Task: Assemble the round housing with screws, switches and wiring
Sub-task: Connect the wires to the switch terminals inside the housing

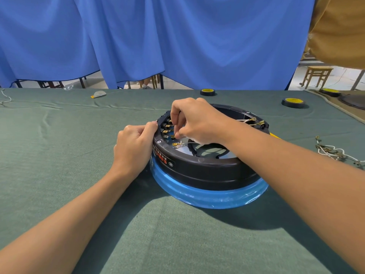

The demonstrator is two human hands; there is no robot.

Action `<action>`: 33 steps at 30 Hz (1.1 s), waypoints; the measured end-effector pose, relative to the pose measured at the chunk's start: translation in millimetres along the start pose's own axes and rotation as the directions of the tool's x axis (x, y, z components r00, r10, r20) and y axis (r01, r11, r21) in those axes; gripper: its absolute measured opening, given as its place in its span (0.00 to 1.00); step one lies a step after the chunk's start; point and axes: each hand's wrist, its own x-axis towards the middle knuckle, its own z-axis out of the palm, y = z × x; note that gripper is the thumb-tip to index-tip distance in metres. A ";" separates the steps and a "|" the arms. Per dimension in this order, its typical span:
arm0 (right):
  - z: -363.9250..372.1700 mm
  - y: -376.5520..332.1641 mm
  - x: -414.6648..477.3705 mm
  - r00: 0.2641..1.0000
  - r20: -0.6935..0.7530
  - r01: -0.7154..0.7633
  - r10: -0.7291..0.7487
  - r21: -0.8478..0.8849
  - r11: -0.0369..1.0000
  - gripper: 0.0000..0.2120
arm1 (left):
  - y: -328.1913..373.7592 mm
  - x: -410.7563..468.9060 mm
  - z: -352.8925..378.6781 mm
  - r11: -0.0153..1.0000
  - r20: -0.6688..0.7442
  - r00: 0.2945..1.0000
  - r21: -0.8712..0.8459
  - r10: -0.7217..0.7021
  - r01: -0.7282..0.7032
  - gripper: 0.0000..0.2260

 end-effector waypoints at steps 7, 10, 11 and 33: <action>-0.5 -3.3 -0.6 0.996 -0.004 -0.086 0.087 0.077 0.993 0.15 | 0.3 -2.1 -1.0 1.000 0.023 1.000 0.004 -0.012 0.012 0.23; -1.9 -4.3 -1.0 0.993 -0.001 -0.119 0.120 0.112 0.987 0.15 | 0.2 -3.0 -1.5 1.000 0.043 0.999 -0.008 -0.019 0.019 0.24; -2.3 -4.4 -0.8 0.992 0.002 -0.126 0.126 0.118 0.985 0.14 | 0.5 -2.8 -1.4 1.000 0.046 0.999 -0.010 -0.023 0.024 0.23; 3.0 -7.4 -1.7 0.998 -0.007 -0.062 0.062 0.035 0.997 0.15 | 0.6 -4.7 -0.8 1.000 0.080 0.997 -0.022 -0.011 0.013 0.21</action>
